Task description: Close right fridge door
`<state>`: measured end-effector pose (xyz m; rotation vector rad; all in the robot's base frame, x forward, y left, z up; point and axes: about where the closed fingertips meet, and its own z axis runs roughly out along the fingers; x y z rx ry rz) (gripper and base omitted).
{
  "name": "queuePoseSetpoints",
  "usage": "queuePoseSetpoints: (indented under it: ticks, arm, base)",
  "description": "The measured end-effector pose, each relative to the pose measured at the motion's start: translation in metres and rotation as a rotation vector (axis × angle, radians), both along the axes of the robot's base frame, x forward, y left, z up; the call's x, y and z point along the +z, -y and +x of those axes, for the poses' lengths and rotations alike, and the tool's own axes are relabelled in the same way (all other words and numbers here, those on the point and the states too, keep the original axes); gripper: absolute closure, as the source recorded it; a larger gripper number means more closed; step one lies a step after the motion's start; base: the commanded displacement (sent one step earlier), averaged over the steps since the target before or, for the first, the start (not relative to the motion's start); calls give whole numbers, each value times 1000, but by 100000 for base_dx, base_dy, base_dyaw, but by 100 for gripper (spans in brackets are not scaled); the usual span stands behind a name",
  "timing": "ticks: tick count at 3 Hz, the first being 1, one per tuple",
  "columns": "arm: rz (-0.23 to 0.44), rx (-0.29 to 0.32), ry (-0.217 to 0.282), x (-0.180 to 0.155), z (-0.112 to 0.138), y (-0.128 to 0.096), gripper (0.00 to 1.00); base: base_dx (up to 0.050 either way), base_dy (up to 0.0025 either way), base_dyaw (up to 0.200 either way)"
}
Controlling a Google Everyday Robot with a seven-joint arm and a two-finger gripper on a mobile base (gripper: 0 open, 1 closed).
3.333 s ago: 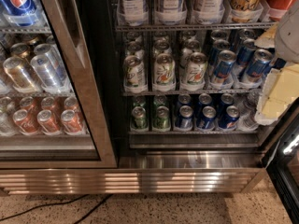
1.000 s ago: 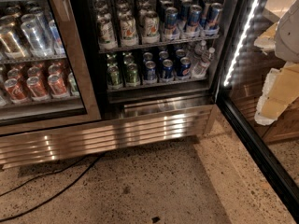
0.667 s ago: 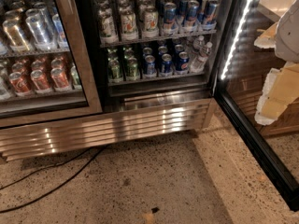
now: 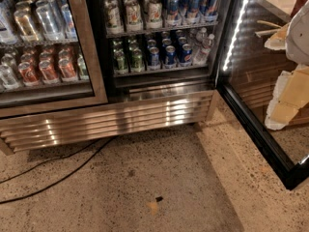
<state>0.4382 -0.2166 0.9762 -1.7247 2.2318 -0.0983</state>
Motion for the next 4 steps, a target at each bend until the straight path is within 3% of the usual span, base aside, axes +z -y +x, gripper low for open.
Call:
queuePoseSetpoints:
  ticks: [3, 4]
  arm:
    - [0, 0, 0, 0, 0, 0, 0]
    - [0, 0, 0, 0, 0, 0, 0]
  base:
    - [1, -3, -19636]
    - [4998, 1, -35]
